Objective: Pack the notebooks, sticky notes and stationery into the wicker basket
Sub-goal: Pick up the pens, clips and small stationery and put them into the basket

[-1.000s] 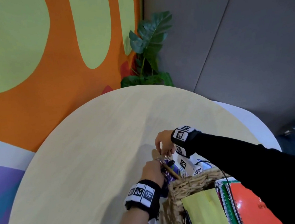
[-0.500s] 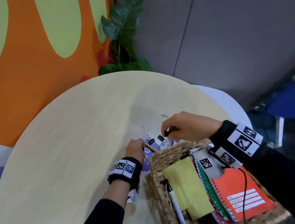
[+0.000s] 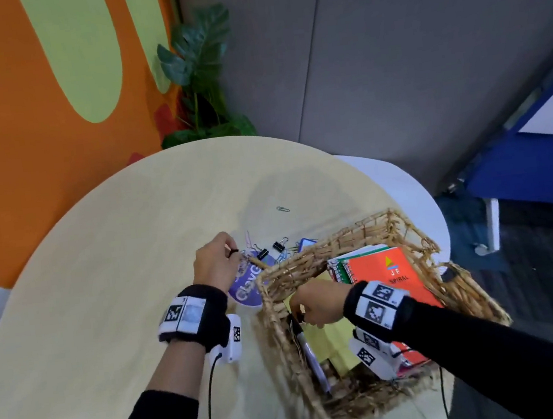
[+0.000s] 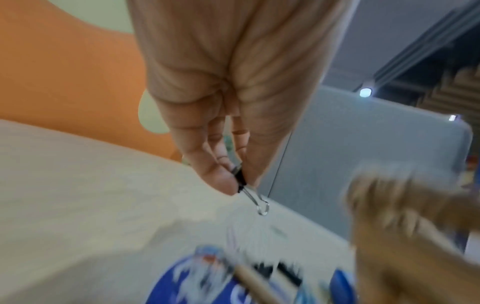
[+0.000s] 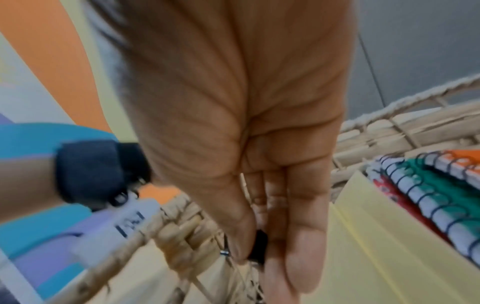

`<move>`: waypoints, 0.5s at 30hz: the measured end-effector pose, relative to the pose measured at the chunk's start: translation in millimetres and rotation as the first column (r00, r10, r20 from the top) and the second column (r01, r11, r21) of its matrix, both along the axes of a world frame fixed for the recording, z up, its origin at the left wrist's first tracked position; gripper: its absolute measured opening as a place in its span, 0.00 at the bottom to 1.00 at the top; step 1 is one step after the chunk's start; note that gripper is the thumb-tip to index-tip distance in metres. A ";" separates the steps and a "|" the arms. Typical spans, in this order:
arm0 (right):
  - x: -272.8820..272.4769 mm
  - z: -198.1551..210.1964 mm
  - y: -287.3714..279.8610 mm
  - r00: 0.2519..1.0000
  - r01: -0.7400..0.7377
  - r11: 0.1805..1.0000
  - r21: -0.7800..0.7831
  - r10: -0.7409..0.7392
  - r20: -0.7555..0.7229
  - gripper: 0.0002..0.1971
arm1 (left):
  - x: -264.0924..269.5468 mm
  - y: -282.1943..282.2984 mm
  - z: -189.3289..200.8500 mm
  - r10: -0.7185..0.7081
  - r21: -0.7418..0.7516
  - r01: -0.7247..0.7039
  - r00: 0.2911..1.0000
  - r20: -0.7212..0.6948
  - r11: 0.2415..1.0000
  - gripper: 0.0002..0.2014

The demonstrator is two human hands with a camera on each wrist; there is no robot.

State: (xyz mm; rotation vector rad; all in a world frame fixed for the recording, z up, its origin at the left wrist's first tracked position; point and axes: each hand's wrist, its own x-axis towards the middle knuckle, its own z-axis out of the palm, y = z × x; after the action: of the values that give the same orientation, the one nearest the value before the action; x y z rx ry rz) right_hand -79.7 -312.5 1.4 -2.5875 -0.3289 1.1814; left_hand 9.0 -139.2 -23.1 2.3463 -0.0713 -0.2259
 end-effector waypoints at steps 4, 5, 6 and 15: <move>20.8 -15.0 17.6 0.992 0.021 0.997 -0.076 -0.011 0.127 0.13 | -31.2 13.1 41.2 -0.021 -0.093 0.029 0.996 0.092 0.995 0.06; 23.4 -16.5 21.2 0.991 0.017 0.996 -0.093 -0.004 0.135 0.13 | -41.2 14.9 47.2 -0.030 -0.108 0.039 0.996 0.088 0.993 0.05; 24.7 -17.6 24.0 0.991 0.004 0.994 -0.112 0.011 0.133 0.13 | -51.1 16.2 50.9 -0.043 -0.119 0.053 0.996 0.081 0.992 0.05; 14.5 22.3 0.2 0.958 0.185 0.964 0.189 -0.220 0.182 0.18 | -91.2 2.0 39.5 -0.213 -0.043 0.214 0.977 0.013 0.976 0.09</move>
State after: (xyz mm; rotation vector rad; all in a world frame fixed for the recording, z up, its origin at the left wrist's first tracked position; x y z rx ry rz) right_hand -65.2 -312.3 23.6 -2.5226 -0.1887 0.7873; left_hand -82.2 -137.2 16.4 2.2947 -0.3307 -0.3162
